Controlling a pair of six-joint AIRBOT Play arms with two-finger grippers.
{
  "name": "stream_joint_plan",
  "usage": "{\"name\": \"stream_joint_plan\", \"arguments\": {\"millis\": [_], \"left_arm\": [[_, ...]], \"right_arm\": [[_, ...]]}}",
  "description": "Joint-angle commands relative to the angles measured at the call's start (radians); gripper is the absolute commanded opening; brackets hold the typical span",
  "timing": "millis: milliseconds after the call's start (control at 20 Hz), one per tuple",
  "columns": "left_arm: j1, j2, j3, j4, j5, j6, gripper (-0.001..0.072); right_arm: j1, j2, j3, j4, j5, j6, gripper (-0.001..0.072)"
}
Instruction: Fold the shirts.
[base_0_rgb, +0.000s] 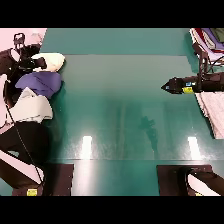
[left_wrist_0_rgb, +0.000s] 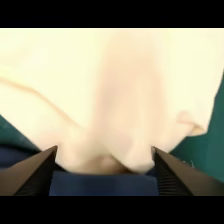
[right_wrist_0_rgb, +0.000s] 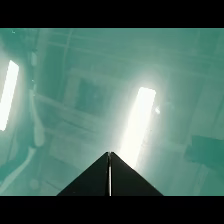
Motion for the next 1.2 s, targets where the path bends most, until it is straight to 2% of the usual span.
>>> {"name": "stream_joint_plan", "arguments": {"millis": [0,100,150,200,250,300,400,600,750,850,1000,1150], "left_arm": [[0.005,-0.045,0.015,0.001,0.051,0.016,0.0706],[0.005,-0.048,0.016,0.002,0.082,0.016,0.0705],[0.005,-0.048,0.016,0.002,0.096,0.016,0.0566],[0.005,-0.048,0.016,0.002,0.103,0.017,0.0302],[0.005,-0.048,0.016,0.002,0.111,0.026,0.012],[0.005,-0.048,0.017,0.002,0.115,0.036,0.0026],[0.005,-0.048,0.045,0.001,0.077,0.038,0.0029],[0.005,-0.006,0.22,-0.047,-0.098,0.033,0.0028],[-0.012,0.148,0.318,-0.139,-0.126,0.044,0.0027],[-0.045,0.297,0.328,-0.151,-0.142,0.084,0.0027],[-0.117,0.51,0.327,-0.151,-0.24,0.095,0.0027],[-0.243,0.639,0.323,-0.149,-0.374,0.094,0.0026]], "right_arm": [[0.001,0.0,0.001,0.002,0.002,0.001,0.002],[0.001,0.0,0.001,0.002,0.003,0.009,0.0019],[0.001,0.0,0.001,0.002,0.003,0.011,0.002],[0.001,0.0,0.001,0.002,0.003,0.011,0.0019],[0.001,0.0,0.001,0.002,0.003,0.016,0.0019],[0.001,0.0,0.001,0.002,0.003,0.02,0.002],[0.001,0.0,0.001,0.001,0.002,0.02,0.002],[-0.005,0.0,0.017,0.002,0.001,0.019,0.0019],[-0.005,0.0,0.135,-0.003,0.01,0.016,0.0019],[-0.007,0.0,0.251,-0.01,0.006,-0.021,0.0019],[-0.007,0.0,0.421,-0.011,-0.001,-0.074,0.0019],[-0.007,0.0,0.548,-0.011,0.0,-0.074,0.0019]]}}
